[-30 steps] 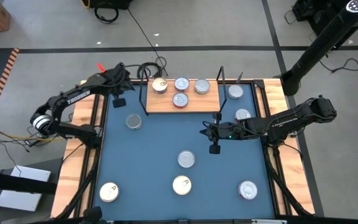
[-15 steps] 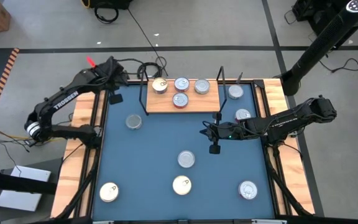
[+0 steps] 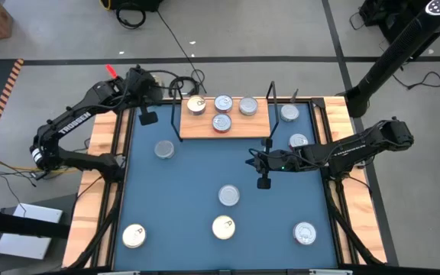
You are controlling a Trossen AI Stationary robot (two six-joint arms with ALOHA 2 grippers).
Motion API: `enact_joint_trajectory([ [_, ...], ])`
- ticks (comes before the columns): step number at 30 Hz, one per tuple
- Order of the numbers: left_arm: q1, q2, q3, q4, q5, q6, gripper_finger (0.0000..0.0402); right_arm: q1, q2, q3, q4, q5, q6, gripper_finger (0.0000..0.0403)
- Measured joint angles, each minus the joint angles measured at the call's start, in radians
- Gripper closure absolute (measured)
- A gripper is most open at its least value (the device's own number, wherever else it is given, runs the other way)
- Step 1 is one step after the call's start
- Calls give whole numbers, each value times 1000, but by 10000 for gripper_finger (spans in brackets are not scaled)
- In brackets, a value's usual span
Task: Stack canned seafood by type on shelf
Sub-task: Put the top blue tuna can on the shelf
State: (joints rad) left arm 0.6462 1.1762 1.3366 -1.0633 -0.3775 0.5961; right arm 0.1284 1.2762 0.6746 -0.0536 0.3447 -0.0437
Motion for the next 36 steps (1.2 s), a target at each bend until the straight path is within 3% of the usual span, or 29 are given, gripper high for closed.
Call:
enact_joint_trajectory([
  [22, -302, 269, 234, -2, 2, -53, 401, 0, 0, 0, -2, 0, 0, 394],
  [36, -379, 403, 186, 19, 59, -162, 401, 16, 0, 0, -49, 0, 18, 394],
])
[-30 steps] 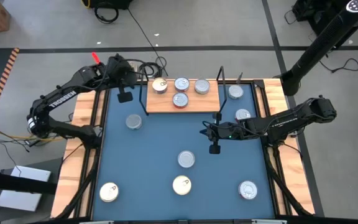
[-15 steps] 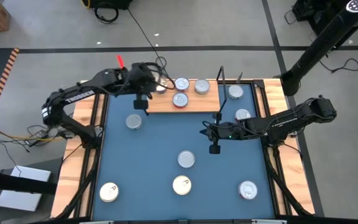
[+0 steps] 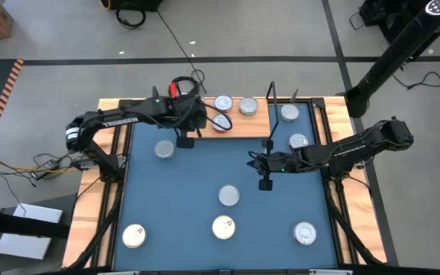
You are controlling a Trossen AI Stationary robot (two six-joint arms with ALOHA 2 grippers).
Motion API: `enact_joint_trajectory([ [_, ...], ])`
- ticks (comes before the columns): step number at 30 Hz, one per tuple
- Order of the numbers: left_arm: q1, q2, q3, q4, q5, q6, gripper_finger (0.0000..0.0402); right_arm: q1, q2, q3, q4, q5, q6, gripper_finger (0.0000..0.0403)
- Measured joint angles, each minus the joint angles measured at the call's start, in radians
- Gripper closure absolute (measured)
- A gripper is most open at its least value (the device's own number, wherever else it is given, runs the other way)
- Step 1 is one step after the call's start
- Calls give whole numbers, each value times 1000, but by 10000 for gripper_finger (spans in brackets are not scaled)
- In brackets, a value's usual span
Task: Stack canned seafood by type on shelf
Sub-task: Put the top blue tuna can on the shelf
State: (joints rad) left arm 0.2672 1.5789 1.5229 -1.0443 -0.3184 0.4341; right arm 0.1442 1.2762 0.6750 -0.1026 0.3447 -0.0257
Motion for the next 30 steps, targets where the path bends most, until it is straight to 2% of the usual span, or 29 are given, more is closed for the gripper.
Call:
enact_joint_trajectory([
  [10, 4, 34, -134, 111, 20, -8, 401, 24, 0, 0, -5, 0, 0, 394],
  [30, 78, 168, -149, 166, 17, 6, 401, 24, 0, 0, -5, 0, 0, 394],
])
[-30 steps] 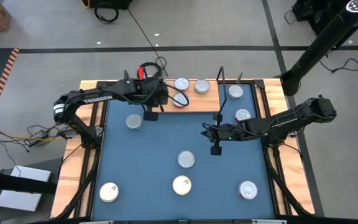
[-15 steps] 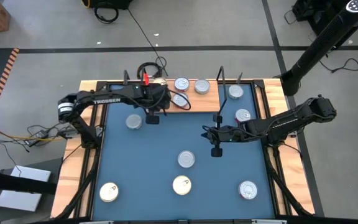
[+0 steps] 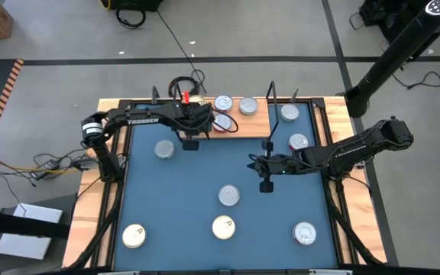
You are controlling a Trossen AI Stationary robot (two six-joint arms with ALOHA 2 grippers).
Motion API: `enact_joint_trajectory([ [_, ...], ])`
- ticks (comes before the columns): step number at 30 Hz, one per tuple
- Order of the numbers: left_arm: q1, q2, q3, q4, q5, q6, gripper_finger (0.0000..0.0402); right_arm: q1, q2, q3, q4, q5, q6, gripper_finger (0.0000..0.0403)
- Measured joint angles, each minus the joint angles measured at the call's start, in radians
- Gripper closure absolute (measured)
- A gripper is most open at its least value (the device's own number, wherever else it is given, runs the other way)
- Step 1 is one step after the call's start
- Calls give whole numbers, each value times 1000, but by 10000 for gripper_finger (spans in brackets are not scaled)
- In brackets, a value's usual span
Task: Stack canned seafood by type on shelf
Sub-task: Put the top blue tuna can on the shelf
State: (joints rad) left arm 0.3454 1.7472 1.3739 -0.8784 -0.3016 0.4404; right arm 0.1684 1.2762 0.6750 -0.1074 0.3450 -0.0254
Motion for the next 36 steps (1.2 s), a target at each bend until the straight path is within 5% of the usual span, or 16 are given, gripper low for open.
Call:
enact_joint_trajectory([
  [23, 28, 51, 1, 27, 24, -5, 400, 2, 0, 0, -6, -10, 24, 394],
  [36, 12, 25, 53, -14, 12, -11, 329, -19, 0, 0, 30, 4, 24, 393],
])
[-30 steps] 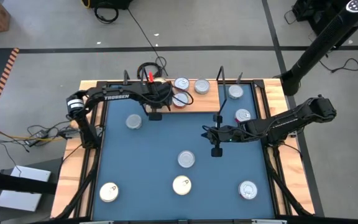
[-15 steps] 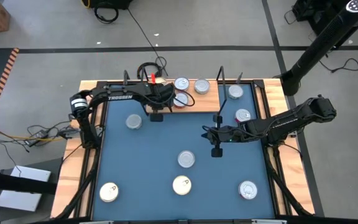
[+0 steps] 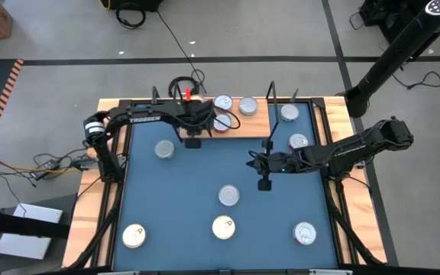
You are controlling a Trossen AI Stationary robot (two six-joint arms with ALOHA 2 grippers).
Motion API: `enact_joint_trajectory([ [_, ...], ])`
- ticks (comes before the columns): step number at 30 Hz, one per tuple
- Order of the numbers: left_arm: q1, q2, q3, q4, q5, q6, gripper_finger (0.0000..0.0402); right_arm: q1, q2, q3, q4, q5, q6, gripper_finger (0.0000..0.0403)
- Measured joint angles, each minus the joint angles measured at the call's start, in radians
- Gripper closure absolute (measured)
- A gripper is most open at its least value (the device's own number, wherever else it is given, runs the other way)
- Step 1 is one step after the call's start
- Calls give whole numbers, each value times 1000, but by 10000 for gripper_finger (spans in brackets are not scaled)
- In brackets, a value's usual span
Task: Stack canned seafood by type on shelf
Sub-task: Put the top blue tuna can on the shelf, then put the top right white tuna can on the shelf
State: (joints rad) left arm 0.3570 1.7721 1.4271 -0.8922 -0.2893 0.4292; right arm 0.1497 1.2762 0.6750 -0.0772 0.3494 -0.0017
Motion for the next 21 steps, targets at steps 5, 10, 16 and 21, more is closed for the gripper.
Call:
enact_joint_trajectory([
  [5, -13, -38, 2, 24, 30, -39, 299, -6, 0, 0, 9, 0, 0, 393],
  [10, -20, -102, -26, 101, 122, -67, 282, -6, -10, 3, 1, -10, 7, 394],
  [16, -32, -208, -141, 346, 160, -102, 281, -22, -84, 10, -82, -11, 25, 396],
  [21, -74, -282, -271, 550, 159, -127, 281, -55, -173, 10, -140, -11, 25, 396],
])
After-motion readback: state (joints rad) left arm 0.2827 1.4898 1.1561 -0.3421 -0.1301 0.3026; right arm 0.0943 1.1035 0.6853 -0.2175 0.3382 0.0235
